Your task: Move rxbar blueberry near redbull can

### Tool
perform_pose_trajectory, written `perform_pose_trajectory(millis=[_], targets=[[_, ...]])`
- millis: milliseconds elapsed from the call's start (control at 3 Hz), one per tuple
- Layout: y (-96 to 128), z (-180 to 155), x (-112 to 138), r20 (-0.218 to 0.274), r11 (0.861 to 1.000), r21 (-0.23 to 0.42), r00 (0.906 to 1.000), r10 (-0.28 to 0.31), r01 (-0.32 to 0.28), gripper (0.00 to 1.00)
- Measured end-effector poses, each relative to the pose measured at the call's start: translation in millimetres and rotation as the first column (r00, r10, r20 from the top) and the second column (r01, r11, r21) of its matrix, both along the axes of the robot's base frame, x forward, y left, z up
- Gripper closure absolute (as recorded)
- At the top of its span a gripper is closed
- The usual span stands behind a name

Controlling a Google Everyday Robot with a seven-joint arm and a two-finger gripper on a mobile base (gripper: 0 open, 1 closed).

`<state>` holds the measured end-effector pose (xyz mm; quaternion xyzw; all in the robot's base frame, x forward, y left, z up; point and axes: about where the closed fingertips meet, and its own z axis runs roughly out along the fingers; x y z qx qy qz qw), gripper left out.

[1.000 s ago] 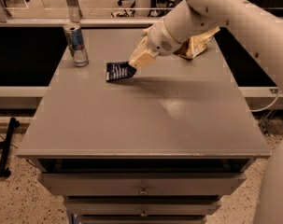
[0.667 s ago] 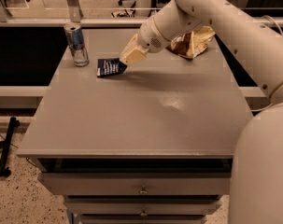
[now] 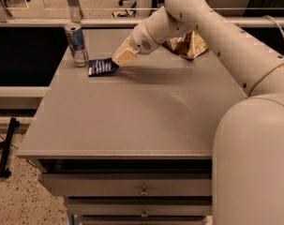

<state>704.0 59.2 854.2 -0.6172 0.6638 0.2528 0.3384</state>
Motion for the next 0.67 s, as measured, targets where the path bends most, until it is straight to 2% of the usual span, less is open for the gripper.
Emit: perform_pose_trajectory(millis=[333, 667], targets=[[5.4, -6.2, 9.0, -0.016, 0.999, 0.019, 0.9991, -0.040, 0.040, 1.00], [11.3, -8.3, 14.9, -0.028, 0.998, 0.031, 0.9977, -0.062, 0.063, 0.82]])
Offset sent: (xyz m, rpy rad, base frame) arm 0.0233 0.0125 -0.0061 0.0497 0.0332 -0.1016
